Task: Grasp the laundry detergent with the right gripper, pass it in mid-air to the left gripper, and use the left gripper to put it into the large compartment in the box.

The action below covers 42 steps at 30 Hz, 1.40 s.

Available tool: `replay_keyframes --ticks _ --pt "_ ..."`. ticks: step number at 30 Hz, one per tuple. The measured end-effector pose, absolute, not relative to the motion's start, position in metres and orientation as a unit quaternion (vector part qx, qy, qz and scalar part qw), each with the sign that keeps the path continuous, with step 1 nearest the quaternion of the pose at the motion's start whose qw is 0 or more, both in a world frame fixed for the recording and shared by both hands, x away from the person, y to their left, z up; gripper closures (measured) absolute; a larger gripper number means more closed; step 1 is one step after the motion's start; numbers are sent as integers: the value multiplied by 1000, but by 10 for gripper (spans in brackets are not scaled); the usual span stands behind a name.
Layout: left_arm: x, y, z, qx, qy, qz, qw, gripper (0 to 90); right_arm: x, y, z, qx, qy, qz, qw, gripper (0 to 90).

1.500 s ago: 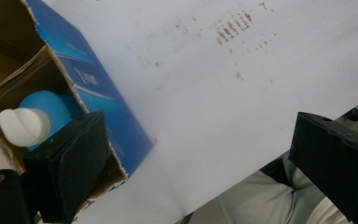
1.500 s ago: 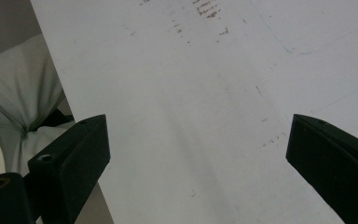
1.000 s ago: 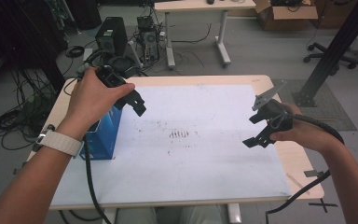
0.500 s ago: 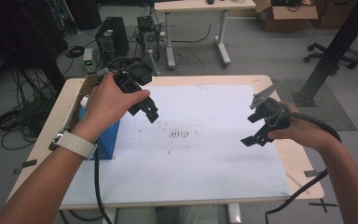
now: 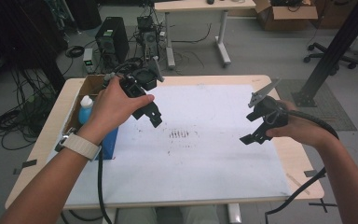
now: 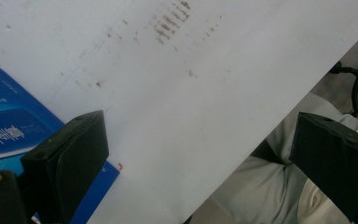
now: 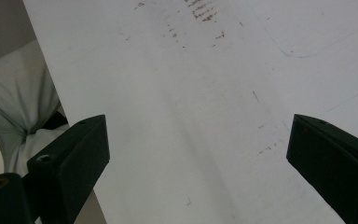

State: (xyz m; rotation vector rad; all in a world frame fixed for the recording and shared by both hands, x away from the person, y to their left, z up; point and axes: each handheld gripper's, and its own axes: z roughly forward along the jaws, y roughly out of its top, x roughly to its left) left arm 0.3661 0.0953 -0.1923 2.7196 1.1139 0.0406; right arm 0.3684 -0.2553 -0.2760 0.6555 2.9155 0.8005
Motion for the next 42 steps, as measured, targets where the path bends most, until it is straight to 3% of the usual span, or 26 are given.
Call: replay_keyframes --ticks 13,27,42 --pt "372 90 -196 928 361 5 98 48 372 -254 -277 210 943 256 21 56" --pt "375 71 -207 960 269 -7 79 50 372 -253 -278 208 944 256 18 56" --pt "376 67 -209 967 238 -7 89 50 372 -251 -278 205 945 254 18 55"
